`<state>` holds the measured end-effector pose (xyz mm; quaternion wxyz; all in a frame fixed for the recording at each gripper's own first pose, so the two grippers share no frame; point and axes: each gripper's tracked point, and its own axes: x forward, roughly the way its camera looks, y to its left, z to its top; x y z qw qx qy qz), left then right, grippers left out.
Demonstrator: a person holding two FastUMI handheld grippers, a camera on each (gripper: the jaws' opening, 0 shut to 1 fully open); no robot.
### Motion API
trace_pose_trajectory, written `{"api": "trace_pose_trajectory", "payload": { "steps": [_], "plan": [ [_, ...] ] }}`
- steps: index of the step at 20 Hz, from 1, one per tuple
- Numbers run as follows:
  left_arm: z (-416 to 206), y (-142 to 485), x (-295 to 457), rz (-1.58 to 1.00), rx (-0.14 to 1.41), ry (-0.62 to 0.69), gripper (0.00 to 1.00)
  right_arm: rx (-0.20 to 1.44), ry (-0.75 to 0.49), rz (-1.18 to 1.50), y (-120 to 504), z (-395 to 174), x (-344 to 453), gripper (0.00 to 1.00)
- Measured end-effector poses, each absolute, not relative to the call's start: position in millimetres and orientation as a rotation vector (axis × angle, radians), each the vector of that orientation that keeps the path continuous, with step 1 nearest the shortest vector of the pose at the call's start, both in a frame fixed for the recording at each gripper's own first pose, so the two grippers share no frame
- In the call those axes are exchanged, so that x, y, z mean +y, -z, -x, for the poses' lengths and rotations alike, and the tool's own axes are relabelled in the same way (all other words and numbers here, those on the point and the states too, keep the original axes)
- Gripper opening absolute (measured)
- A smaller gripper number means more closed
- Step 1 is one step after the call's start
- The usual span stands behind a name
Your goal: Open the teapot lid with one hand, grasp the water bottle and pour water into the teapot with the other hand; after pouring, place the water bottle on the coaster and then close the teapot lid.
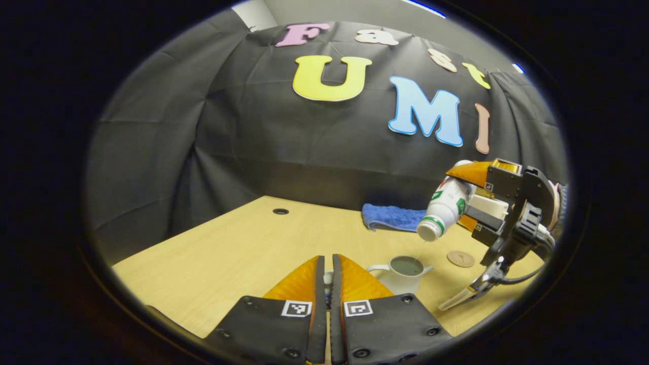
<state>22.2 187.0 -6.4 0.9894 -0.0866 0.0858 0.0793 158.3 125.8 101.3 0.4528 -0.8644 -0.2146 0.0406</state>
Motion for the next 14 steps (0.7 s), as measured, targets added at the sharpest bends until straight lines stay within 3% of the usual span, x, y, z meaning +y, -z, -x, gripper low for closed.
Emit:
{"api": "trace_pose_trajectory", "payload": {
  "steps": [13,14],
  "plan": [
    [-22.2,8.2,189.7,0.178,0.174,-0.162,0.13,-0.588,-0.099,2.180,-101.1,-154.8,131.2,0.81],
    [-22.0,8.6,190.3,0.178,0.173,-0.163,0.09,-0.579,-0.105,2.173,-100.8,-155.2,131.0,0.81]
  ]
}}
